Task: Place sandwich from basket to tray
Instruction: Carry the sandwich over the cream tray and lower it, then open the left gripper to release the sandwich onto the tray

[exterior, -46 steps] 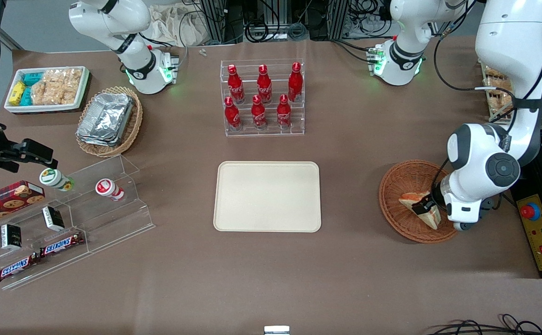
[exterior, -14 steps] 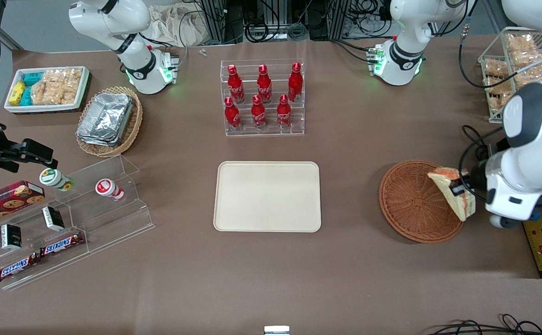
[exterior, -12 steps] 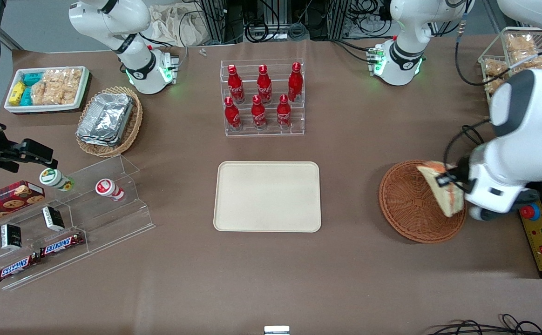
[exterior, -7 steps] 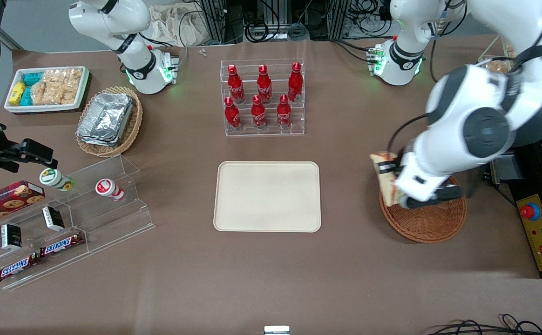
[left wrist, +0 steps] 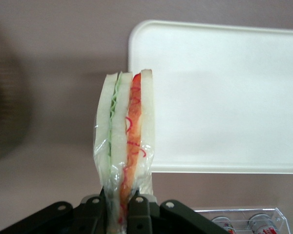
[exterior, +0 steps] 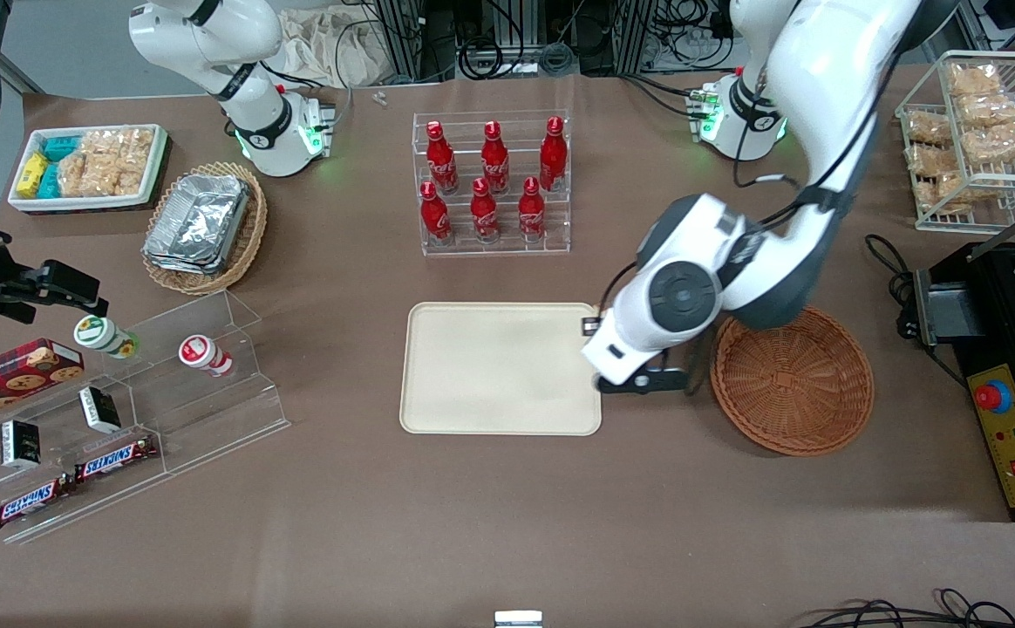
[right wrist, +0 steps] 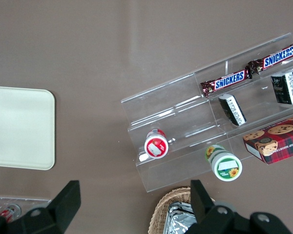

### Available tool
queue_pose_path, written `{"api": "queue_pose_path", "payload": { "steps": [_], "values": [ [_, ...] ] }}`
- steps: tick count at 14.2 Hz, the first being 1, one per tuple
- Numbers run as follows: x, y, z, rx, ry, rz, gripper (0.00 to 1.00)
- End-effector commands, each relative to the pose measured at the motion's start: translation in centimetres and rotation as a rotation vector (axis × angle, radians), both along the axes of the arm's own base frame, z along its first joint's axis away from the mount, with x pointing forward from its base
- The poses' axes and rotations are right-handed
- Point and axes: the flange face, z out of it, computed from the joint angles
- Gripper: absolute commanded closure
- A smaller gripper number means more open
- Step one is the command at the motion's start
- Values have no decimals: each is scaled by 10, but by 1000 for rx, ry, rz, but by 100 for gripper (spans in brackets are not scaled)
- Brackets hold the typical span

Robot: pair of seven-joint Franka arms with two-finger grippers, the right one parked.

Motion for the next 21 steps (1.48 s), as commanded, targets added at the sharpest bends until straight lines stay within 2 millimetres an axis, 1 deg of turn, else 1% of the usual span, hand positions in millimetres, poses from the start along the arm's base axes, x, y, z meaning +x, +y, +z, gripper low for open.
{"api": "queue_pose_path", "payload": {
  "steps": [1, 3, 4, 6, 9, 11, 13, 14, 15, 16, 17, 18, 20, 21],
  "values": [
    [-5, -24, -19, -15, -19, -35, 100],
    [-9, -36, -39, -8, -28, -56, 100],
    [-11, -37, -48, 4, -30, -66, 100],
    [-10, -37, -53, 4, -29, -65, 100],
    [-14, -37, -63, 4, -29, -68, 100],
    [-15, -37, -63, 5, -29, -69, 91],
    [-20, -42, -68, 4, -35, -77, 90],
    [-24, -45, -73, 3, -41, -78, 89],
    [-32, -48, -81, 26, -52, -102, 86],
    [-32, -46, -86, 52, -75, -112, 78],
    [-32, -47, -86, 51, -84, -95, 69],
    [-32, -47, -86, 51, -84, -92, 46],
    [-32, -47, -86, 52, -85, -95, 10],
    [-31, -46, -86, 52, -85, -93, 1]
  ]
}}
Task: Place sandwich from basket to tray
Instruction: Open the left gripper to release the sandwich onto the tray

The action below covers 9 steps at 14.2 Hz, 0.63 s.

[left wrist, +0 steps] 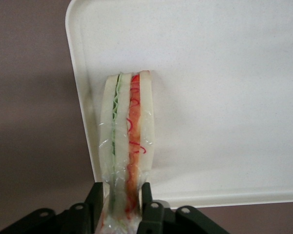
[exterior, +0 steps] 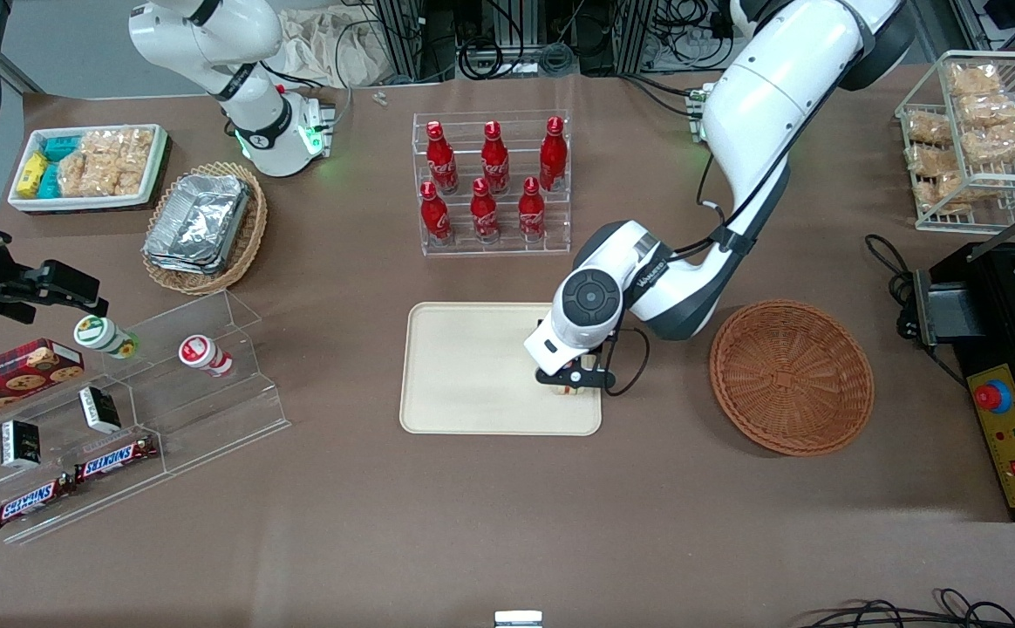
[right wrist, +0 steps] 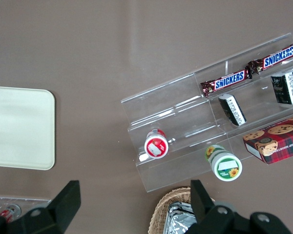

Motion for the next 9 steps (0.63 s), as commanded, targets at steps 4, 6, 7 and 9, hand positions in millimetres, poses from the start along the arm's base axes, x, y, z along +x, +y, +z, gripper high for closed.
{"api": "queue_pose_path", "payload": {
  "steps": [4, 6, 7, 9],
  "values": [
    [5, 4, 9, 6, -24, 28, 1],
    [17, 13, 31, -47, -8, 94, 1],
    [25, 22, 51, -78, -6, 135, 1],
    [32, 40, 92, -52, -12, 147, 1]
  ]
}}
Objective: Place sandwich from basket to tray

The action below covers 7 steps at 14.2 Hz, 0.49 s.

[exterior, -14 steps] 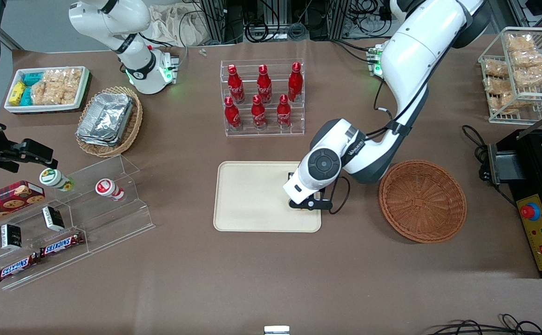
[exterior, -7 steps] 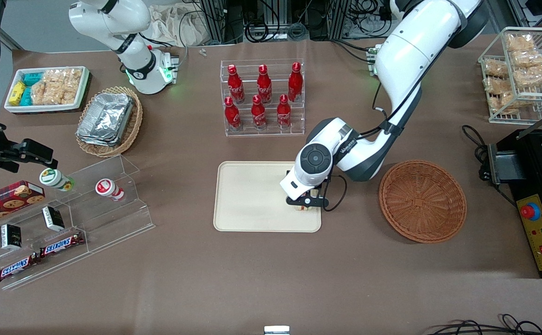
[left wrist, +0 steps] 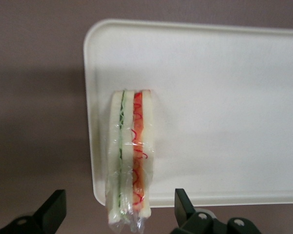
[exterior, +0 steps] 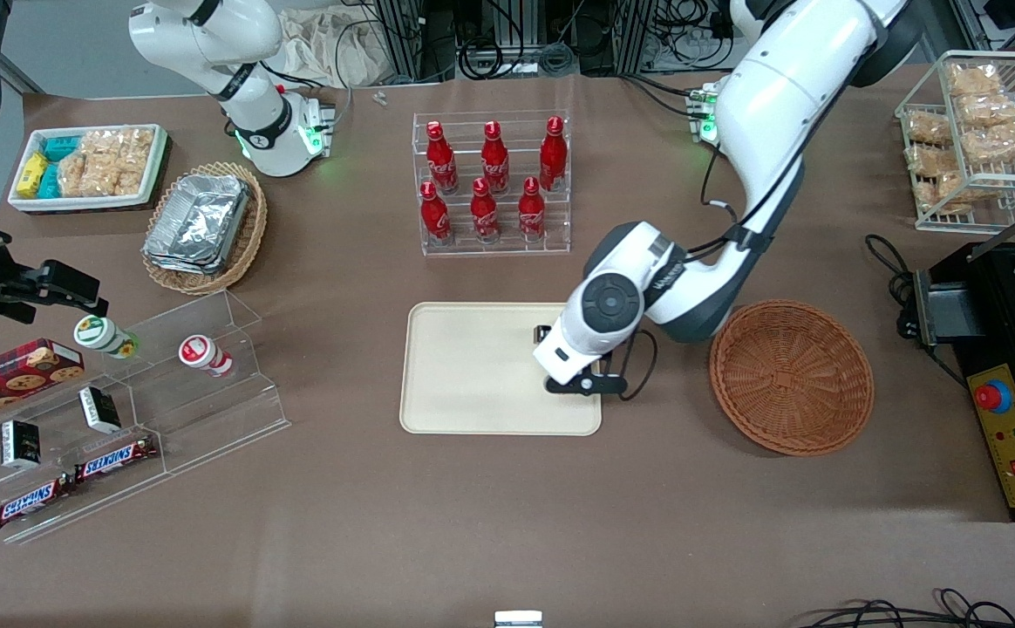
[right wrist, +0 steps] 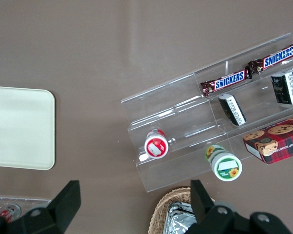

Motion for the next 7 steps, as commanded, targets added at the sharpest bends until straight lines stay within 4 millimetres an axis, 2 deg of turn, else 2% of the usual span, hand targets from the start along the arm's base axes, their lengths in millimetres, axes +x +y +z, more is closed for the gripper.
{"api": "queue_pose_path", "payload": {
  "steps": [1, 2, 3, 5, 7],
  "values": [
    [8, 29, 72, 30, 5, 28, 1],
    [20, 54, 97, 30, 5, 59, 1],
    [28, 77, 113, 34, 7, 94, 0],
    [18, 92, 158, 48, -32, 111, 0],
    [17, 132, 182, 75, -18, 99, 0]
  ]
}}
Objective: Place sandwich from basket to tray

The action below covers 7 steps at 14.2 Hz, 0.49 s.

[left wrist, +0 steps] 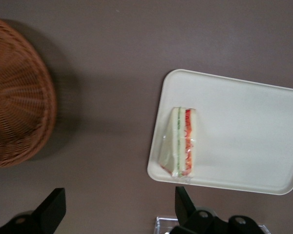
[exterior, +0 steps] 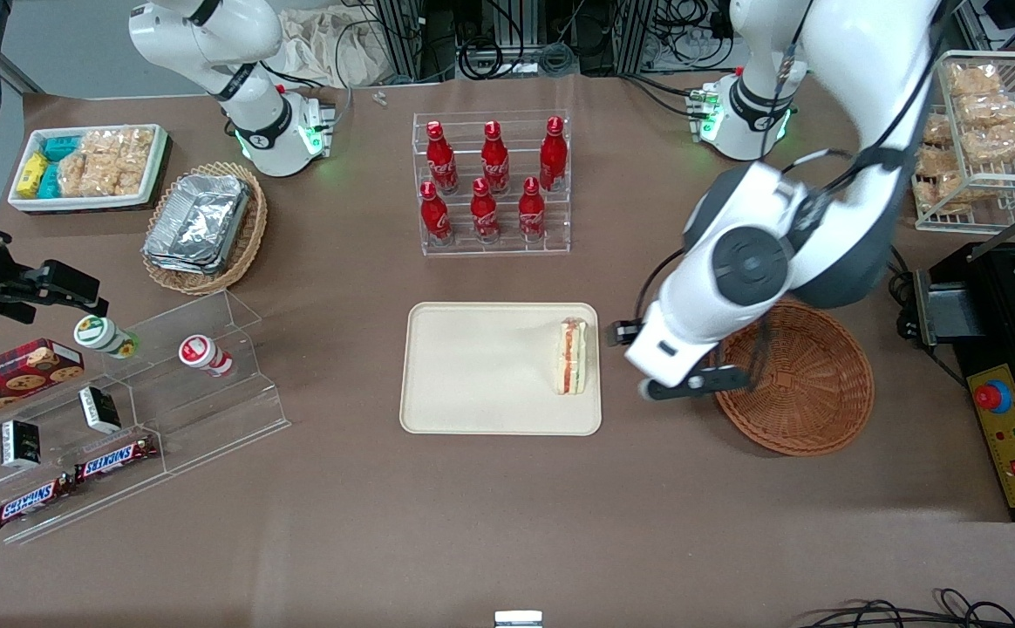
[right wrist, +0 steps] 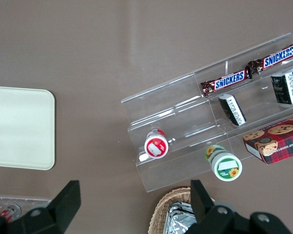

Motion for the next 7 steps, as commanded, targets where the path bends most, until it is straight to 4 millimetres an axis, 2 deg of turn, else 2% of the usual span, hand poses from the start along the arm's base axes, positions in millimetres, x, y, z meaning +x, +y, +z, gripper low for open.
{"api": "queue_pose_path", "payload": {
  "steps": [1, 2, 3, 5, 7],
  "values": [
    [-16, 46, 35, 25, 37, -90, 0],
    [-15, 73, 46, 28, 46, -135, 0],
    [-17, 91, 53, 21, 49, -161, 0],
    [-23, 140, 60, 19, 57, -208, 0],
    [-38, 168, 61, 25, 63, -266, 0]
  ]
}}
